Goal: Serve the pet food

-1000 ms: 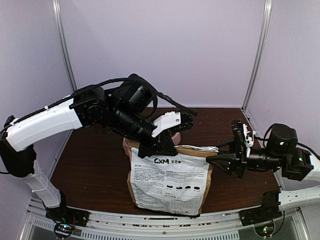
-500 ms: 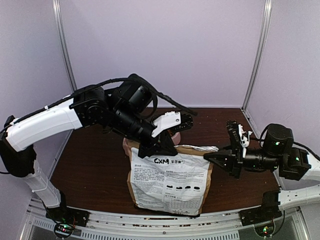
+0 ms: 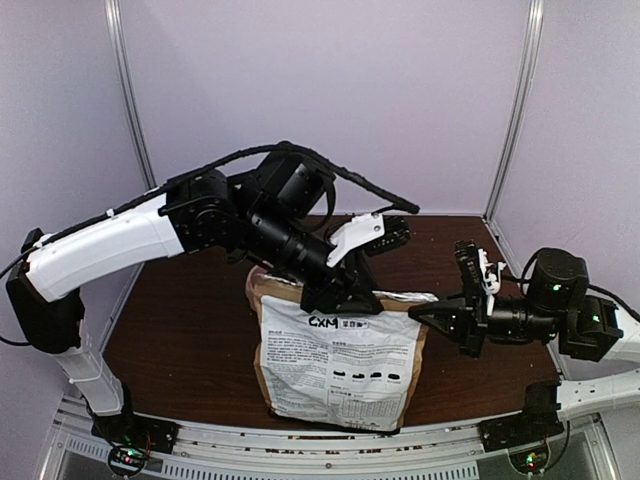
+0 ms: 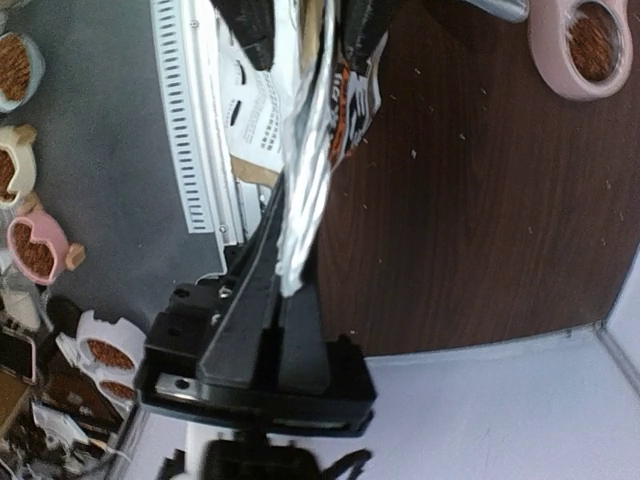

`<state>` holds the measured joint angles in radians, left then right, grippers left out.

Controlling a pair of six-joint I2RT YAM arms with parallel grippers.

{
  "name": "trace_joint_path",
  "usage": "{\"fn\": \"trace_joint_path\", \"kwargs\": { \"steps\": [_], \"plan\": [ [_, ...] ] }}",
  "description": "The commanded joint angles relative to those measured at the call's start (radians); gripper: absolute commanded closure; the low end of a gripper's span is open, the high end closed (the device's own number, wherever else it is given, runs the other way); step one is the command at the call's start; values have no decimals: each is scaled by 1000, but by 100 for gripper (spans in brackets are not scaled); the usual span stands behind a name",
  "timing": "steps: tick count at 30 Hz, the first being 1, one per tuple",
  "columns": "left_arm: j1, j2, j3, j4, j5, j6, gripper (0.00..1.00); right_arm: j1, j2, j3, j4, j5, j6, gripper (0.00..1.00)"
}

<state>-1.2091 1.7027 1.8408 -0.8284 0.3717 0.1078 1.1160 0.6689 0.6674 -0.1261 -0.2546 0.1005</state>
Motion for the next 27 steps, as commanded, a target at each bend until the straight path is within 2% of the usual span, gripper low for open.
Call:
{"fn": "trace_joint_path", "kwargs": {
  "steps": [1, 3, 11, 19, 20, 25, 26, 27],
  "plan": [
    [-12, 35, 40, 73, 55, -20, 85, 0, -31, 0, 55, -5, 21, 92],
    [-12, 35, 32, 75, 54, -26, 99, 2, -38, -1, 47, -4, 24, 85],
    [-12, 14, -7, 80, 38, -35, 100, 0, -61, -19, 26, 11, 28, 75],
    [-12, 13, -7, 93, 41, -35, 100, -1, -31, -15, 26, -7, 35, 74],
    [-12, 14, -7, 95, 41, -34, 100, -1, -26, -12, 24, -8, 35, 76],
    [-12, 14, -5, 97, 48, -36, 100, -1, -19, -2, 17, -3, 29, 100],
    [-12, 15, -4, 99, 52, -38, 96, 0, -20, -1, 15, -1, 30, 100],
    [-13, 16, -3, 105, 56, -41, 85, 0, -21, -1, 17, 0, 29, 100]
  ]
}}
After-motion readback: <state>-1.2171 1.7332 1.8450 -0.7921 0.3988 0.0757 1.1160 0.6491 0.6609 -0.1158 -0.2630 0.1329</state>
